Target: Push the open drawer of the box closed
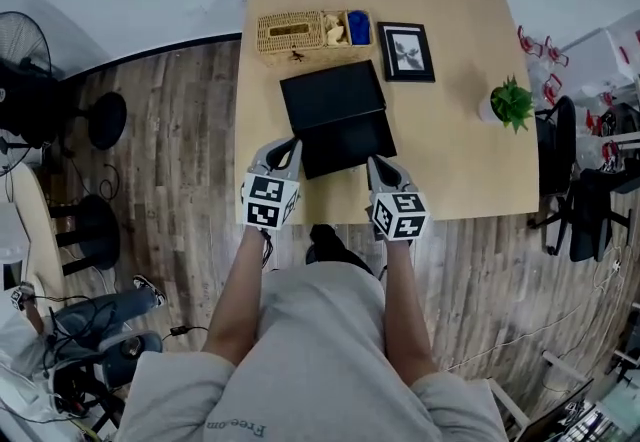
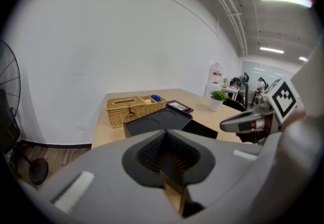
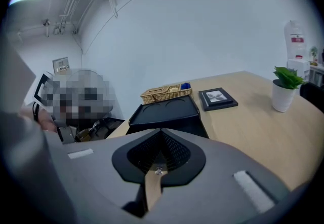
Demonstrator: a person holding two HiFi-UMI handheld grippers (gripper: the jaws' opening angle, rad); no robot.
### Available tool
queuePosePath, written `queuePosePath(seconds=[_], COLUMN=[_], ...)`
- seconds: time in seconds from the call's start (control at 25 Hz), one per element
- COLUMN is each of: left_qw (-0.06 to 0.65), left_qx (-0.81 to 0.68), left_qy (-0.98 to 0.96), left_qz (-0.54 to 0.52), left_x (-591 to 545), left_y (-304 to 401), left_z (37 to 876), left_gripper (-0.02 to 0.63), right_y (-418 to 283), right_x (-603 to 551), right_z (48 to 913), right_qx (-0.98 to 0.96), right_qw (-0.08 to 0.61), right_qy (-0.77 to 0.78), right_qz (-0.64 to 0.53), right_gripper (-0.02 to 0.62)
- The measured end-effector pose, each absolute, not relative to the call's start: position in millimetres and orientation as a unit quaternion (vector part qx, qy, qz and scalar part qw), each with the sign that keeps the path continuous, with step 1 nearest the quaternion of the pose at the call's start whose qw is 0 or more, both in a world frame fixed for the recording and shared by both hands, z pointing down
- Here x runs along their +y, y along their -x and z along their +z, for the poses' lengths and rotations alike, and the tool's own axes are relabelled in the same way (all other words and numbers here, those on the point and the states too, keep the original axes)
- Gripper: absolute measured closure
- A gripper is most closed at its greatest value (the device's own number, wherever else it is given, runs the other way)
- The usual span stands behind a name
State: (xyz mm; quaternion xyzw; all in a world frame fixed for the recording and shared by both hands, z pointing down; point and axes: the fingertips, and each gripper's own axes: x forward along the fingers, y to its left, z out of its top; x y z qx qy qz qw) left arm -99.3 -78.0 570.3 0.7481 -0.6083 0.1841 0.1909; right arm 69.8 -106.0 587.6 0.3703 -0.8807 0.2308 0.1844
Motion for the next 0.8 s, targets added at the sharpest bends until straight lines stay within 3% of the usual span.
queuePosePath(seconds=[0.8], left_qw=[0.195], left_qx=[-0.562], left_qy=[-0.768], left_qz=[0.235], left_x=[-137], left_y=[110], left_z=[602], left_gripper=[0.554], right_y=[-55], right_x=[-145], right_z=[618], right_qx=[-0.873], right_qw=[0.192], right_qy=[-0.360], right_qz=[0.270], right_gripper=[0.592])
